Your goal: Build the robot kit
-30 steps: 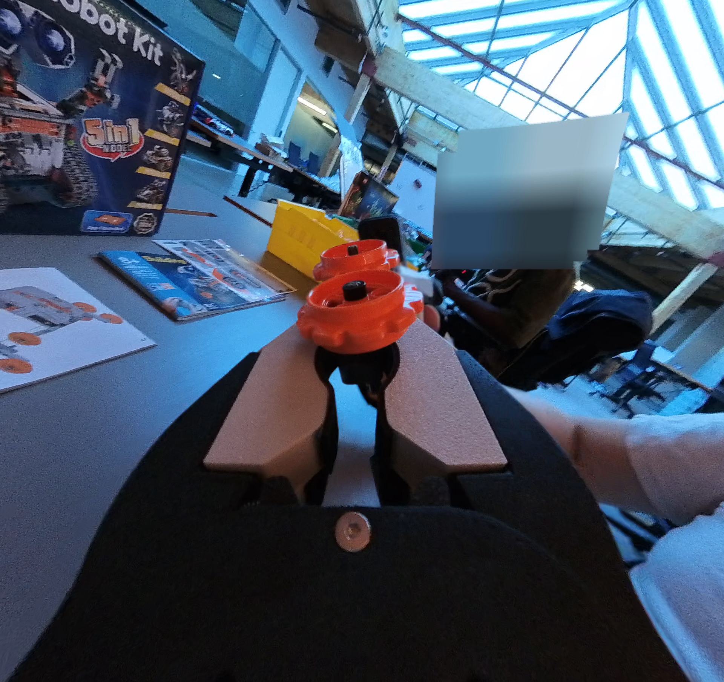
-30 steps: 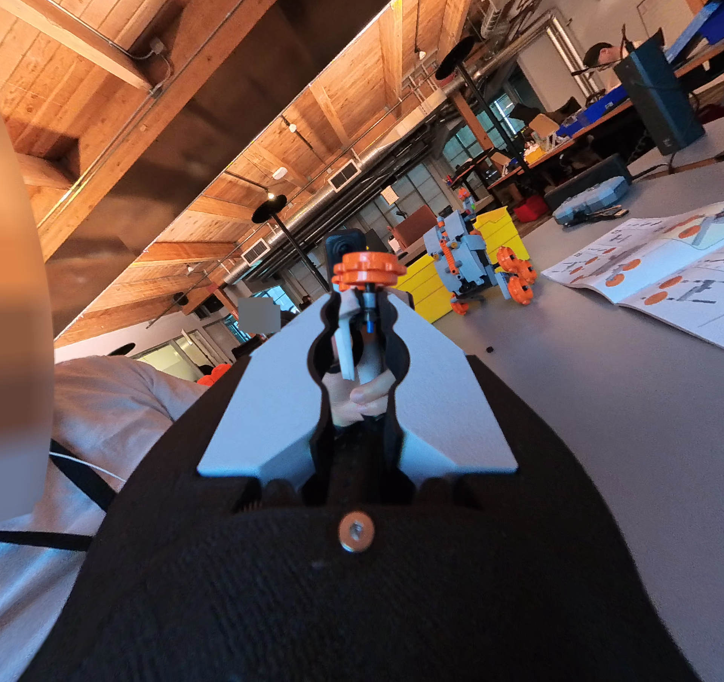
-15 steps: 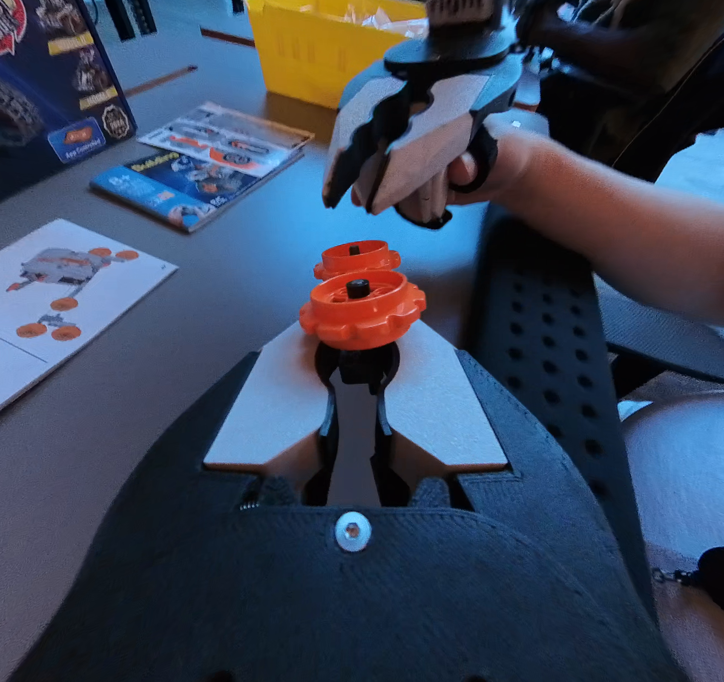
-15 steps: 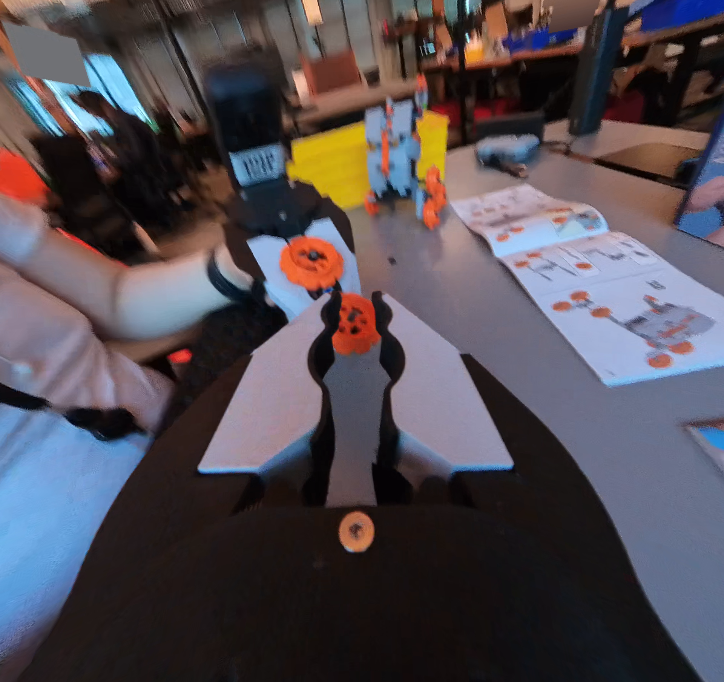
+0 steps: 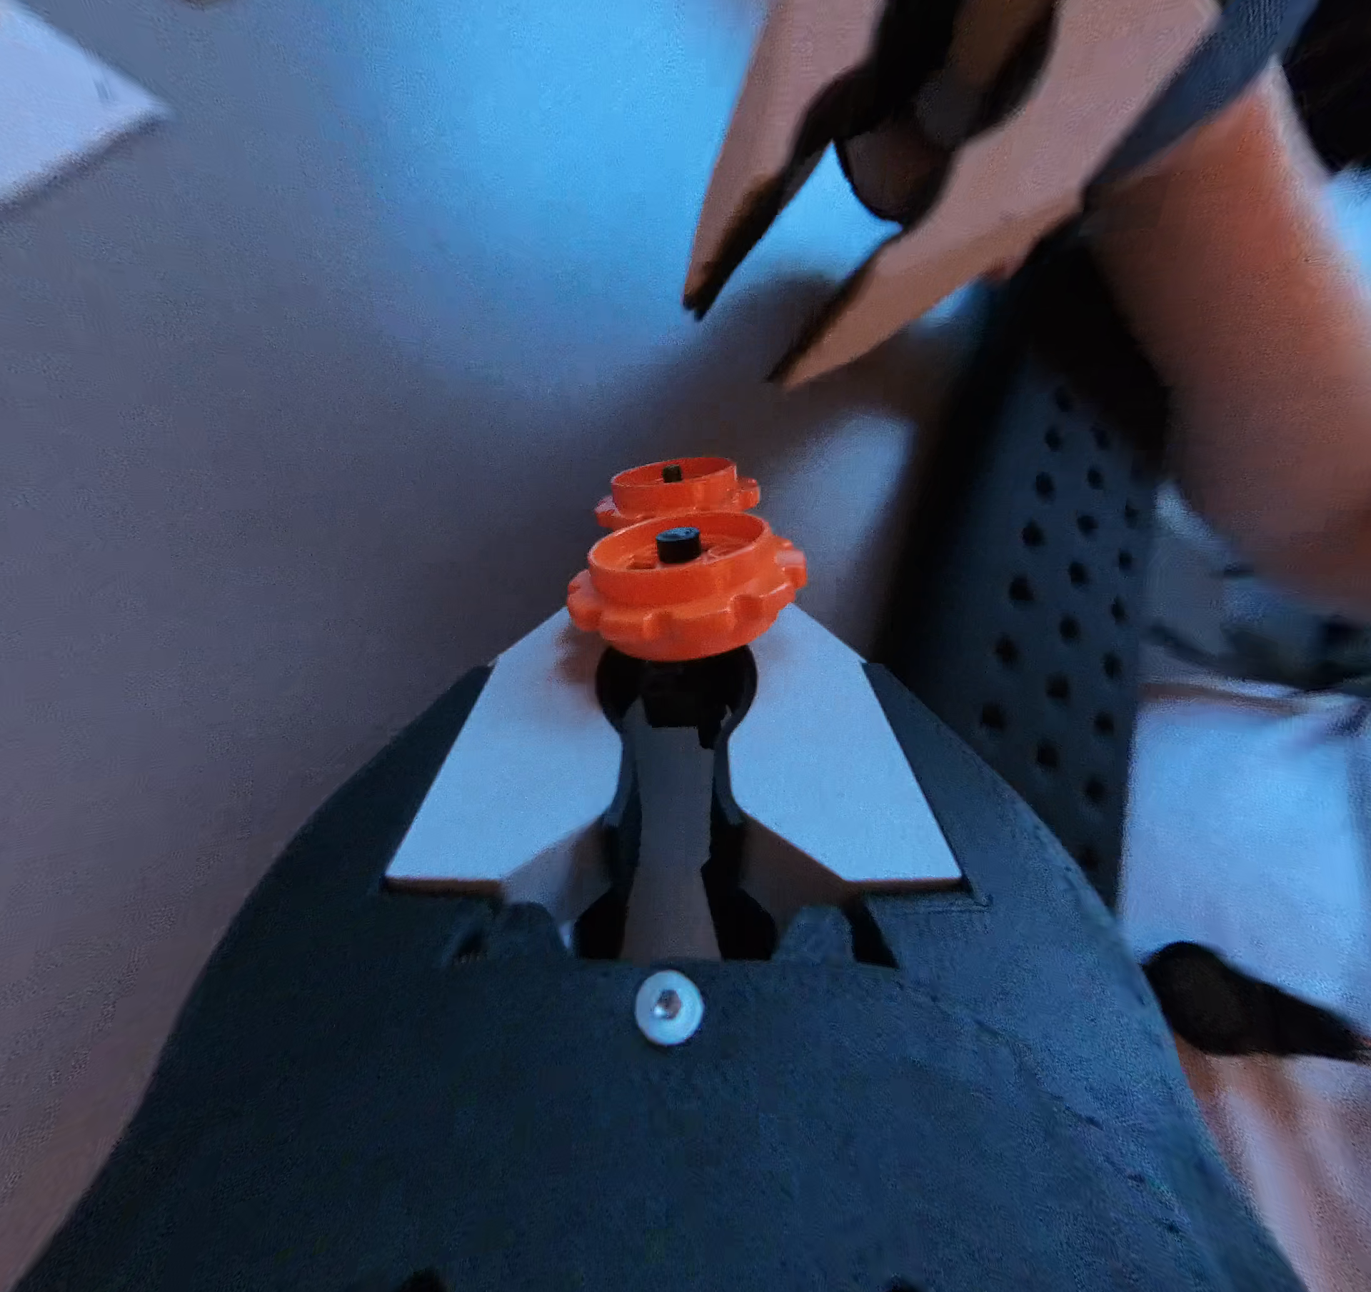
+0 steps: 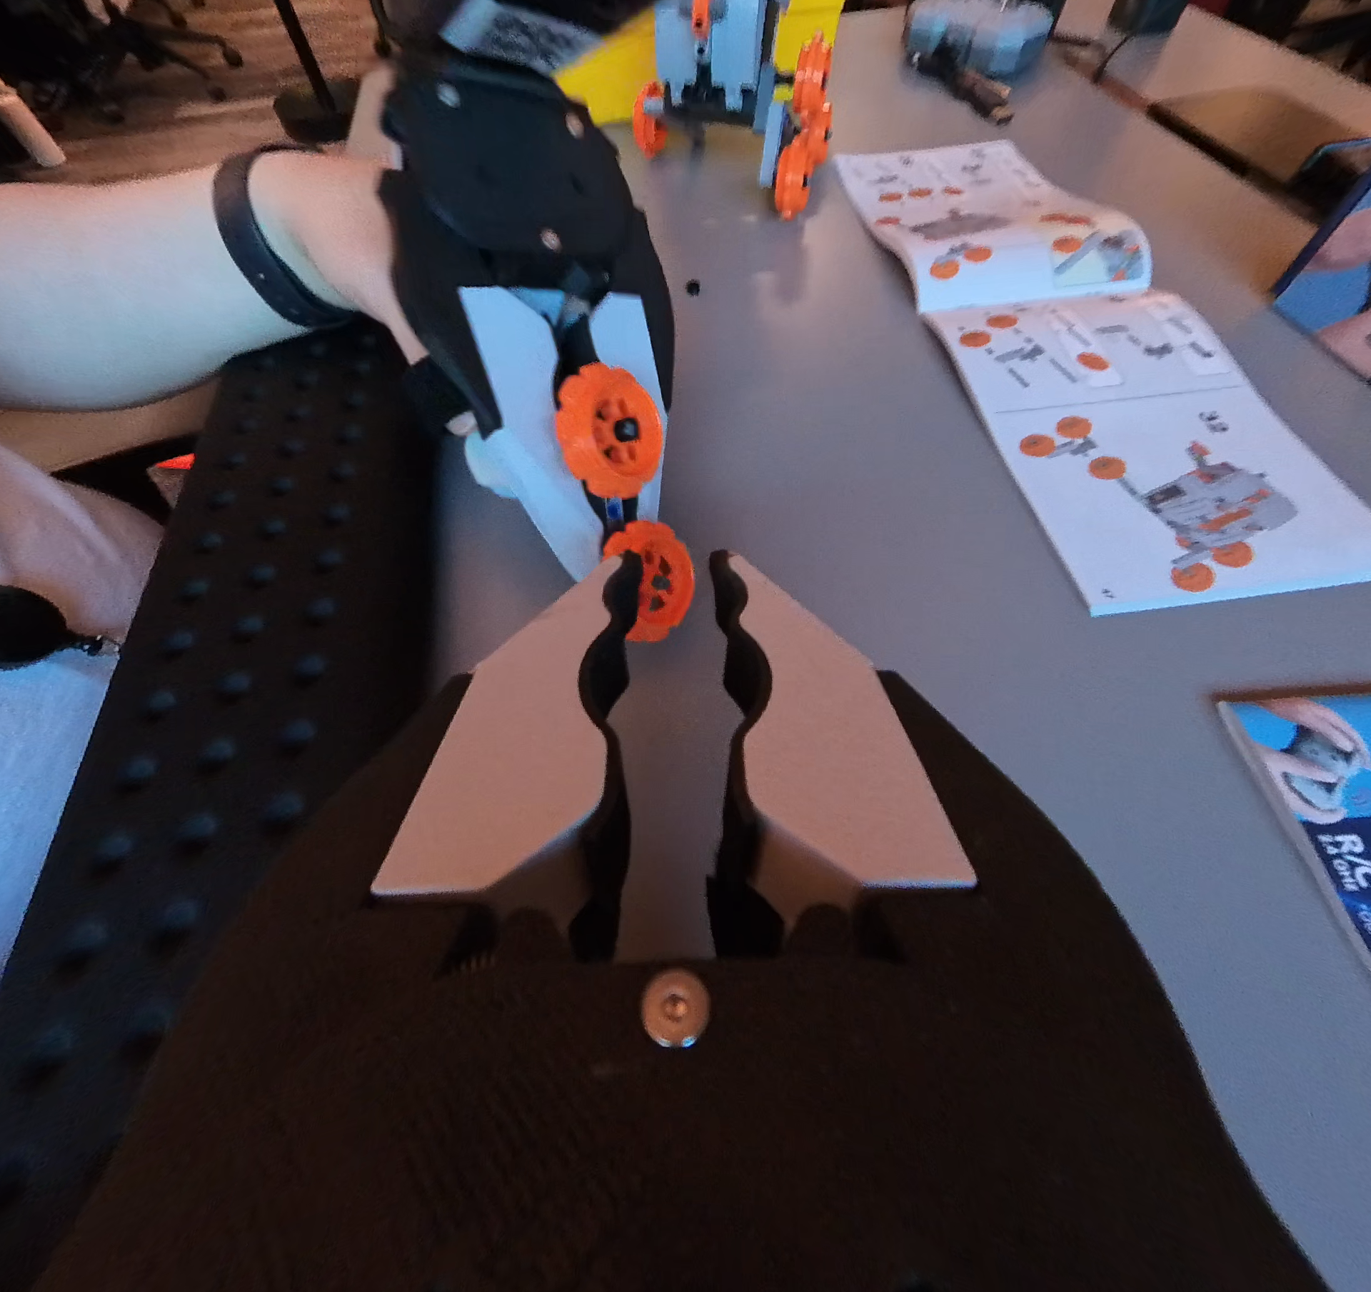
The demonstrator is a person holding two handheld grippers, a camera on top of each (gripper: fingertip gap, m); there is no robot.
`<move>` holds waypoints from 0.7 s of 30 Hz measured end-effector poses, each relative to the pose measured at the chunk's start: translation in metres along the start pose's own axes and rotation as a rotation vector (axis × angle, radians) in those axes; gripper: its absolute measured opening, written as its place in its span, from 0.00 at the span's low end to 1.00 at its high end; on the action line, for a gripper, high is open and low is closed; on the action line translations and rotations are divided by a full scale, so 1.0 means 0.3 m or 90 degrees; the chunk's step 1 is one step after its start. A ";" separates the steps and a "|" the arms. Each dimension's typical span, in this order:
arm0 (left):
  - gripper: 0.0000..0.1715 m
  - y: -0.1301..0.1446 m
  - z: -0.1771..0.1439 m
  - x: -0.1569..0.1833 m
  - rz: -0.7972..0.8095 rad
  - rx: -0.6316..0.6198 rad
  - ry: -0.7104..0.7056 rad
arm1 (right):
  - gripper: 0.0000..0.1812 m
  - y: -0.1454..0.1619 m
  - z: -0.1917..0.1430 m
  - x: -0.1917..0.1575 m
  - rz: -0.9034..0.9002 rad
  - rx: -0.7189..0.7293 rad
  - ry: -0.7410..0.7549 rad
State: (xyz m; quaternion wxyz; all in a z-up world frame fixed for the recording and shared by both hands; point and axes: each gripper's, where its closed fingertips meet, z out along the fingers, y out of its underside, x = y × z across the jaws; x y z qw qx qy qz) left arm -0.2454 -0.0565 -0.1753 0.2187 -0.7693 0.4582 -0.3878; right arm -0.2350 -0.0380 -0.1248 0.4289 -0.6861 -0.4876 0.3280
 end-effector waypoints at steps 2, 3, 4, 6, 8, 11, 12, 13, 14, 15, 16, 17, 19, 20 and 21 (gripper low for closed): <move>0.05 -0.013 -0.004 0.017 -0.105 0.014 0.077 | 0.14 -0.022 0.005 -0.020 -0.030 0.019 0.001; 0.05 -0.016 -0.007 0.001 -0.144 0.018 0.081 | 0.17 -0.023 0.017 -0.034 -0.052 0.015 0.002; 0.05 -0.024 -0.011 -0.018 -0.179 0.031 0.078 | 0.19 -0.012 0.033 -0.044 -0.078 -0.001 0.007; 0.05 -0.052 -0.027 -0.035 -0.248 0.070 0.101 | 0.22 0.027 0.065 -0.035 -0.119 -0.052 0.040; 0.06 -0.061 -0.030 -0.045 -0.323 0.081 0.131 | 0.23 0.049 0.085 -0.007 -0.145 -0.084 0.080; 0.09 -0.075 -0.016 -0.013 -0.402 0.071 0.209 | 0.22 0.050 0.114 0.019 -0.144 -0.087 0.108; 0.10 -0.078 -0.009 -0.009 -0.418 0.069 0.221 | 0.19 0.060 0.119 0.029 -0.138 -0.100 0.115; 0.09 -0.081 -0.007 -0.013 -0.427 0.070 0.220 | 0.19 0.062 0.119 0.036 -0.135 -0.102 0.118; 0.10 -0.083 -0.010 -0.013 -0.425 0.071 0.220 | 0.19 0.061 0.116 0.035 -0.128 -0.094 0.109; 0.12 -0.080 -0.014 -0.010 -0.419 0.067 0.218 | 0.19 0.056 0.115 0.027 -0.113 -0.083 0.091; 0.16 -0.074 -0.023 -0.010 -0.417 0.061 0.209 | 0.19 0.048 0.112 0.016 -0.105 -0.072 0.076; 0.20 -0.064 -0.034 -0.013 -0.414 0.055 0.194 | 0.18 0.040 0.111 0.004 -0.113 -0.063 0.065; 0.27 -0.036 -0.065 -0.033 -0.378 0.044 0.145 | 0.09 0.050 0.112 0.005 -0.167 -0.078 0.082; 0.27 -0.024 -0.083 -0.044 -0.364 0.043 0.125 | 0.10 0.065 0.113 0.019 -0.193 -0.096 0.102; 0.29 -0.021 -0.101 -0.053 -0.363 0.052 0.114 | 0.11 0.069 0.117 0.021 -0.202 -0.099 0.102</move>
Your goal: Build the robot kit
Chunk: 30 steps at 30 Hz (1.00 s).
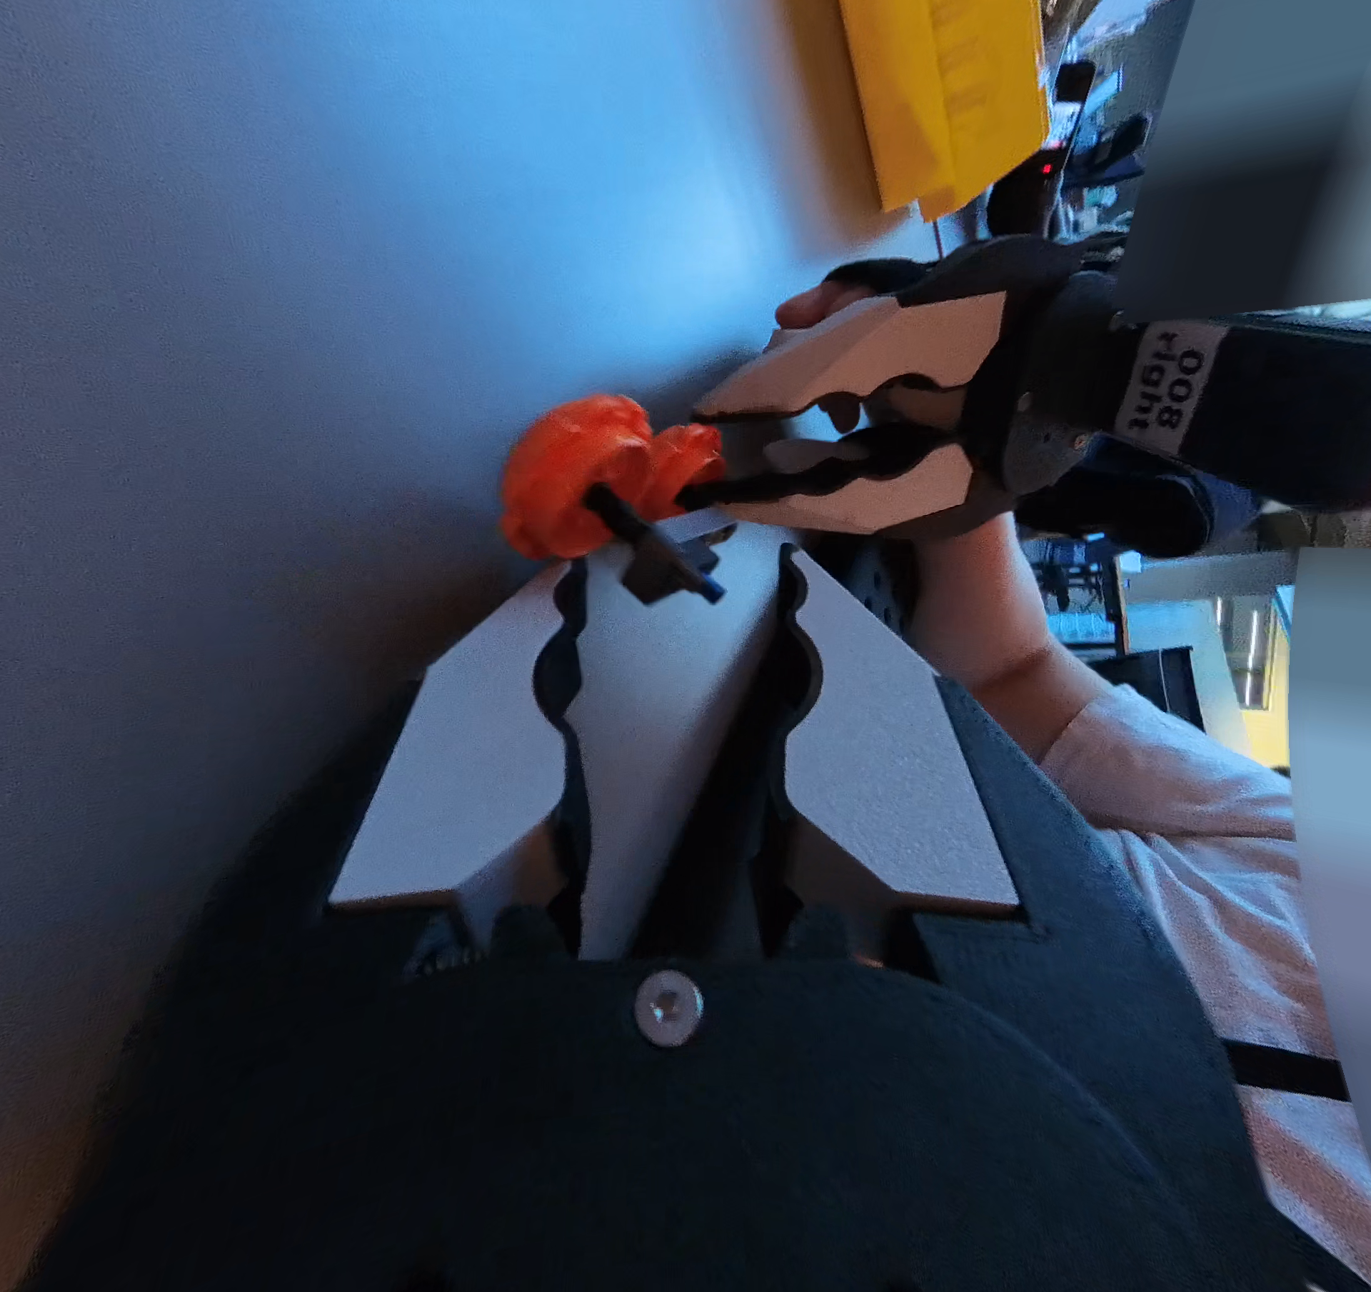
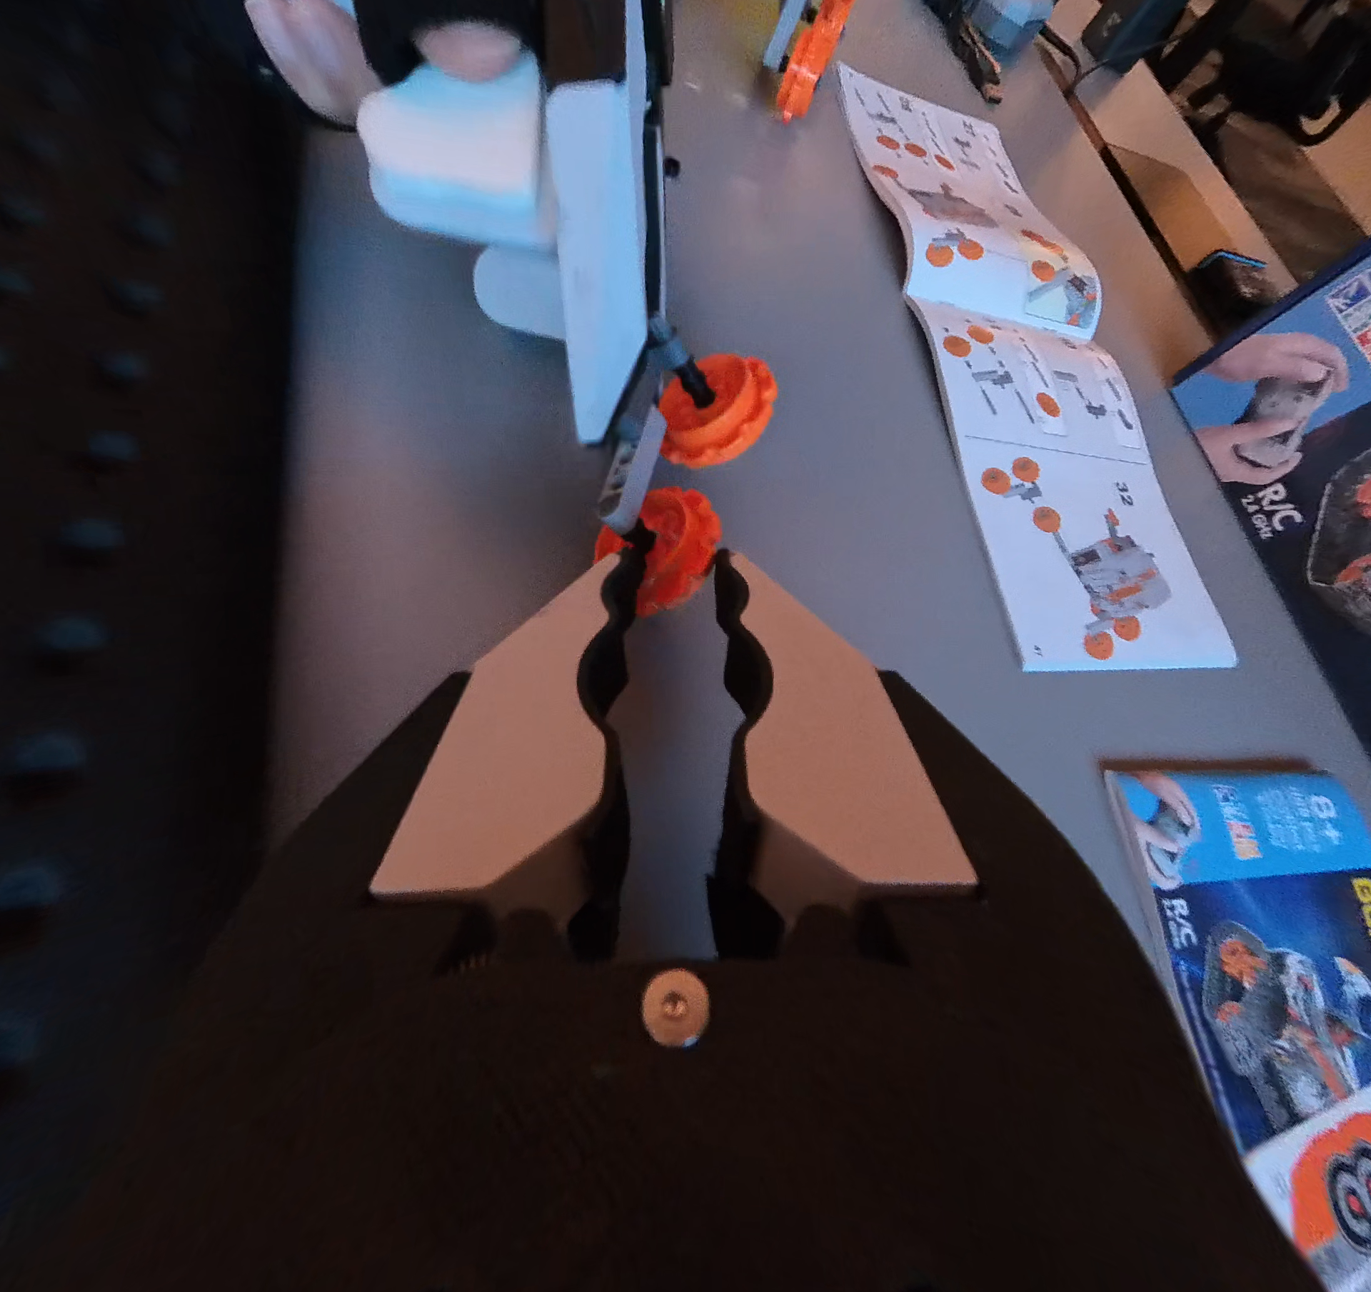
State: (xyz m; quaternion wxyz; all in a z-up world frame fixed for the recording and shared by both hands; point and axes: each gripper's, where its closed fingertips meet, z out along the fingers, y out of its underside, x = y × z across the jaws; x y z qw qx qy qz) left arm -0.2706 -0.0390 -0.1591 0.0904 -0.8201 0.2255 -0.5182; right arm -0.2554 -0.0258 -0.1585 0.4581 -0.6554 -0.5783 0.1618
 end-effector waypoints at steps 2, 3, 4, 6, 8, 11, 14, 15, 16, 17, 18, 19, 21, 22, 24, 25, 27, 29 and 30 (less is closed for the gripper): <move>0.33 0.005 -0.030 -0.003 -0.013 0.018 0.009 | 0.11 -0.007 0.010 -0.006 0.028 0.012 -0.022; 0.32 0.013 -0.042 -0.007 -0.015 0.023 0.014 | 0.11 -0.002 0.014 -0.002 0.044 0.008 -0.026; 0.31 0.017 -0.051 -0.012 -0.018 0.033 0.018 | 0.11 0.001 0.016 0.003 0.055 0.007 -0.027; 0.28 0.025 -0.065 -0.009 -0.031 0.047 0.033 | 0.10 -0.010 0.015 -0.002 0.067 0.017 -0.039; 0.26 0.037 -0.085 -0.007 -0.022 0.040 0.036 | 0.07 -0.024 0.010 0.007 0.034 0.027 -0.020; 0.25 0.013 -0.148 -0.014 0.038 0.075 -0.010 | 0.06 -0.041 -0.007 0.029 -0.115 0.032 0.039; 0.26 -0.033 -0.196 0.007 0.218 0.114 -0.072 | 0.06 -0.040 -0.009 0.002 -0.324 0.024 0.056; 0.30 -0.052 -0.201 0.026 0.297 0.139 -0.084 | 0.08 -0.038 -0.010 0.001 -0.363 0.027 0.064; 0.32 -0.067 -0.202 0.047 0.370 0.165 -0.098 | 0.07 -0.041 -0.016 -0.010 -0.377 0.039 0.055; 0.33 -0.072 -0.197 0.068 0.436 0.182 -0.108 | 0.08 -0.049 -0.024 -0.026 -0.368 0.057 0.036; 0.34 -0.072 -0.187 0.082 0.491 0.190 -0.121 | 0.09 -0.056 -0.034 -0.035 -0.353 0.070 0.027; 0.34 -0.070 -0.176 0.090 0.533 0.192 -0.135 | 0.10 -0.065 -0.047 -0.040 -0.344 0.081 0.027; 0.38 -0.048 -0.139 0.094 0.576 0.164 -0.145 | 0.10 -0.087 -0.076 -0.054 -0.336 0.109 0.029; 0.39 -0.036 -0.121 0.092 0.581 0.143 -0.145 | 0.12 -0.085 -0.084 -0.054 -0.323 0.109 0.031; 0.36 -0.017 -0.090 0.109 0.607 0.120 -0.128 | 0.15 -0.047 -0.090 -0.040 -0.269 0.080 0.031; 0.30 -0.014 -0.081 0.115 0.631 0.114 -0.133 | 0.15 -0.022 -0.092 -0.039 -0.227 0.062 0.016; 0.24 -0.009 -0.063 0.124 0.691 0.095 -0.150 | 0.15 0.004 -0.097 -0.047 -0.126 0.049 -0.015; 0.27 0.003 -0.037 0.117 0.726 0.056 -0.168 | 0.15 -0.003 -0.100 -0.065 -0.057 0.059 -0.040; 0.25 0.012 -0.022 0.107 0.733 0.032 -0.175 | 0.17 -0.008 -0.097 -0.066 -0.042 0.061 -0.038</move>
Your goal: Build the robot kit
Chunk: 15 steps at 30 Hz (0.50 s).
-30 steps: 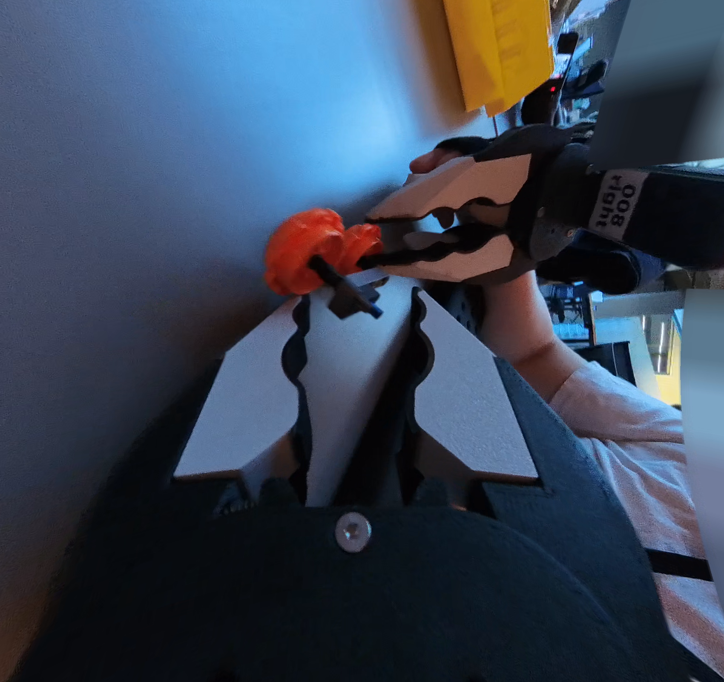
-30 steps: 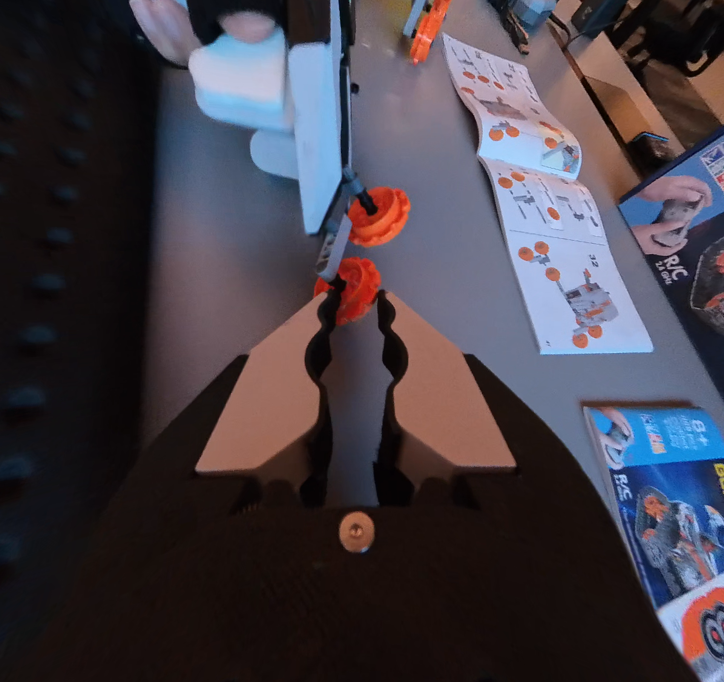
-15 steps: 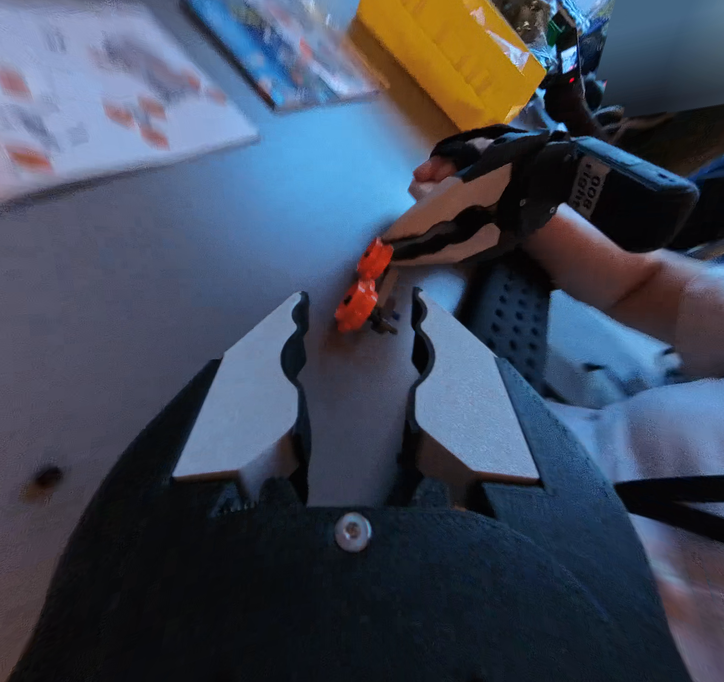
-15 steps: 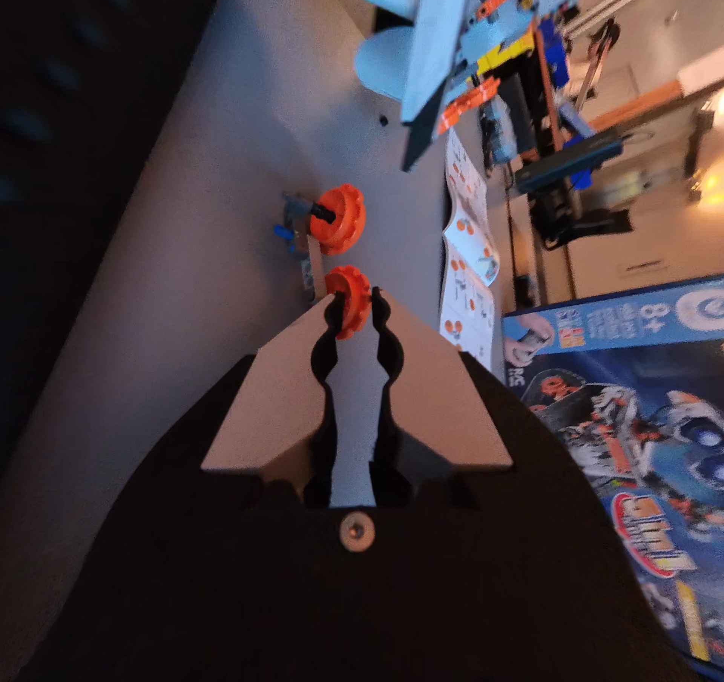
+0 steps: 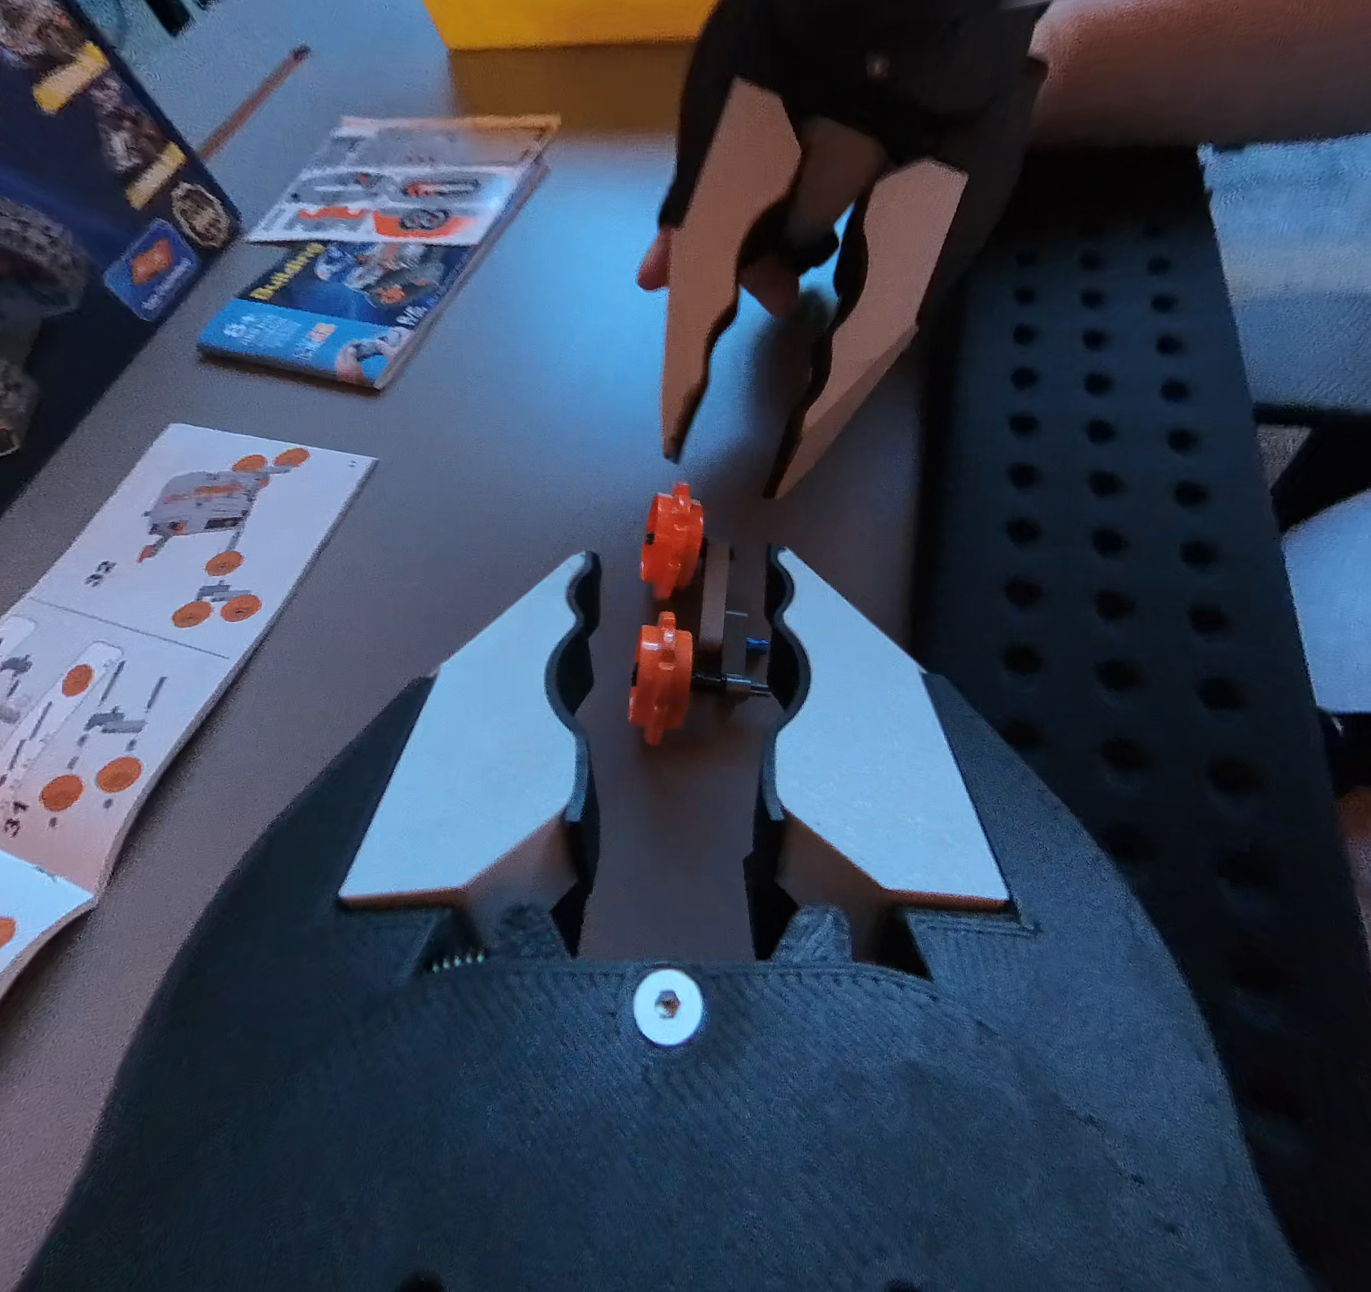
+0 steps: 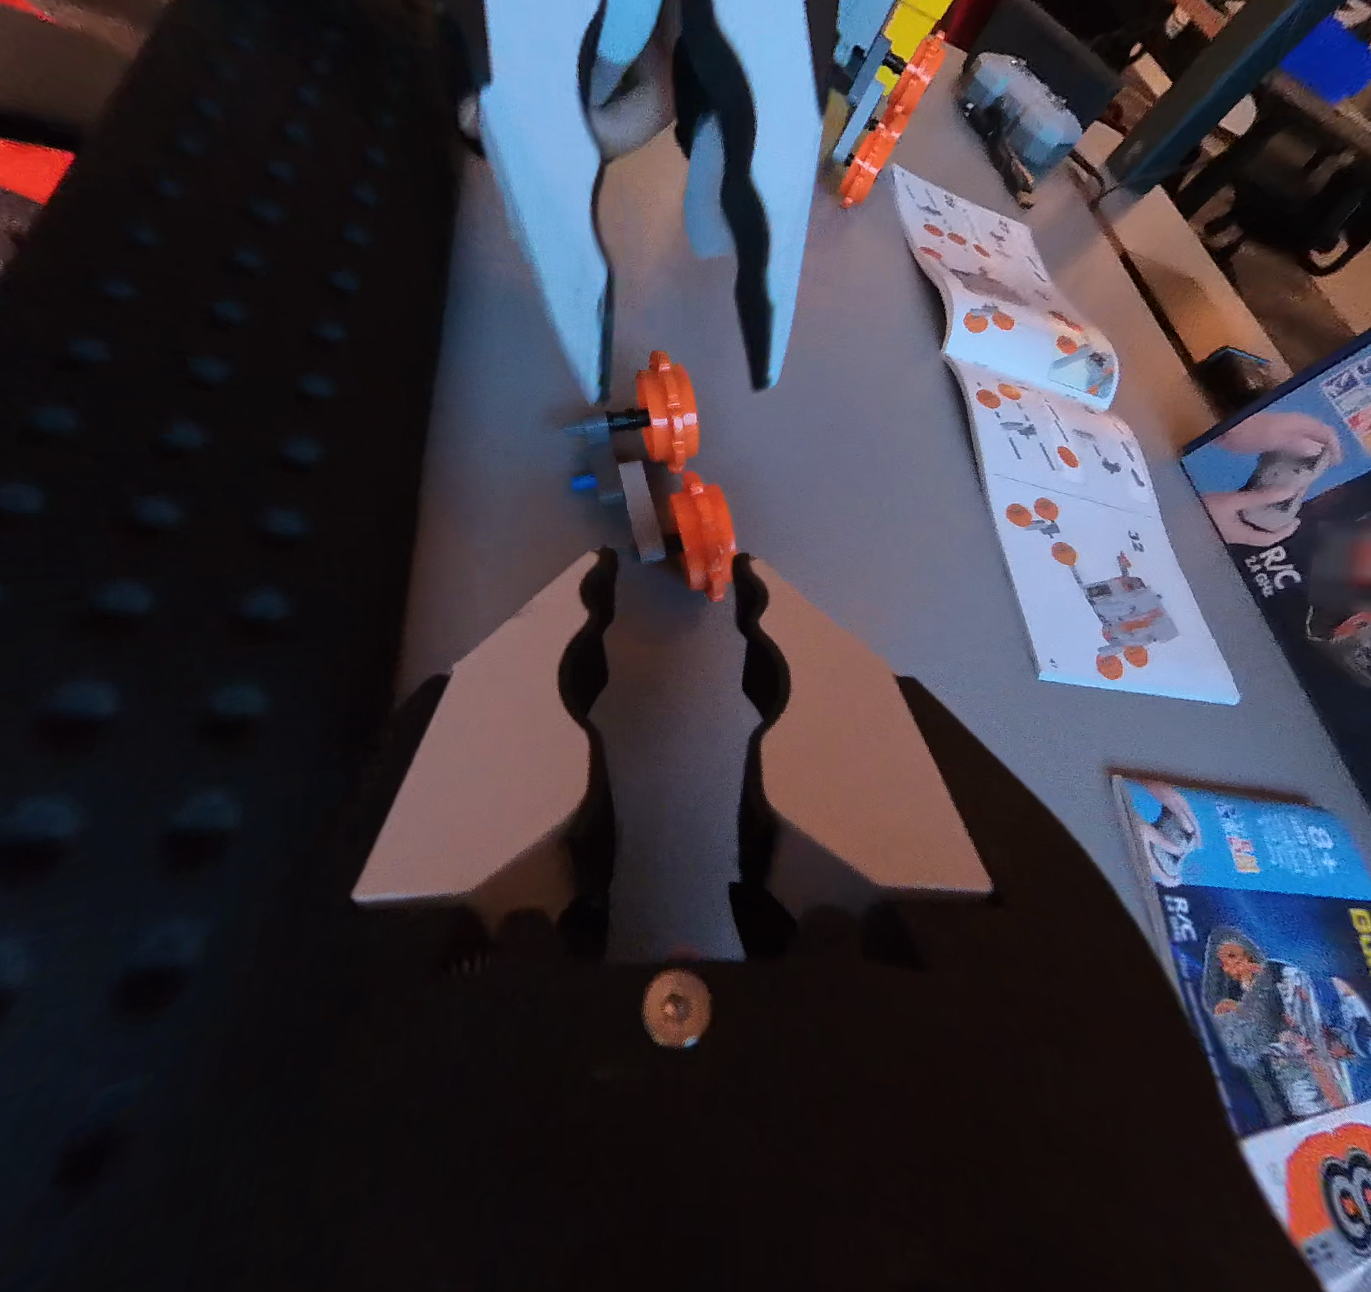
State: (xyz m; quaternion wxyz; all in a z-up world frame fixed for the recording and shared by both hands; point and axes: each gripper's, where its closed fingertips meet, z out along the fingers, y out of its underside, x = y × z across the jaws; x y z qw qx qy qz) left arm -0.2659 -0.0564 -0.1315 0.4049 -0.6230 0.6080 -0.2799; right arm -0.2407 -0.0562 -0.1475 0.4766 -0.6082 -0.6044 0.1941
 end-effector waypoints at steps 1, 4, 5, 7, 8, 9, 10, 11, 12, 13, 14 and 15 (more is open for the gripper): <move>0.26 0.008 0.015 0.007 0.008 -0.013 0.006 | 0.22 -0.003 0.006 0.002 0.007 0.000 0.007; 0.28 0.034 0.055 0.011 0.033 -0.053 -0.004 | 0.35 0.029 0.037 0.009 -0.011 -0.043 0.025; 0.29 0.038 0.064 0.007 0.041 -0.064 -0.017 | 0.35 0.044 0.045 0.012 -0.034 -0.061 0.032; 0.33 0.051 0.081 -0.010 0.065 -0.097 -0.059 | 0.29 0.045 0.052 0.016 -0.085 -0.067 0.047; 0.36 0.062 0.088 -0.013 0.081 -0.116 -0.074 | 0.26 0.039 0.056 0.016 -0.099 -0.064 0.052; 0.35 0.071 0.094 -0.014 0.092 -0.134 -0.087 | 0.24 0.035 0.060 0.017 -0.104 -0.062 0.055; 0.33 0.077 0.099 -0.012 0.100 -0.143 -0.093 | 0.22 0.036 0.065 0.014 -0.103 -0.064 0.052; 0.30 0.080 0.102 -0.008 0.108 -0.145 -0.098 | 0.22 0.039 0.070 0.013 -0.095 -0.068 0.049; 0.28 0.080 0.103 -0.016 0.113 -0.144 -0.115 | 0.22 0.038 0.072 0.014 -0.081 -0.066 0.047; 0.24 0.079 0.102 -0.021 0.120 -0.140 -0.128 | 0.22 0.036 0.071 0.015 -0.070 -0.064 0.048; 0.20 0.074 0.103 -0.015 0.124 -0.128 -0.126 | 0.22 0.035 0.069 0.021 -0.066 -0.064 0.055; 0.18 0.071 0.104 -0.007 0.122 -0.119 -0.120 | 0.19 0.034 0.066 0.021 -0.070 -0.066 0.055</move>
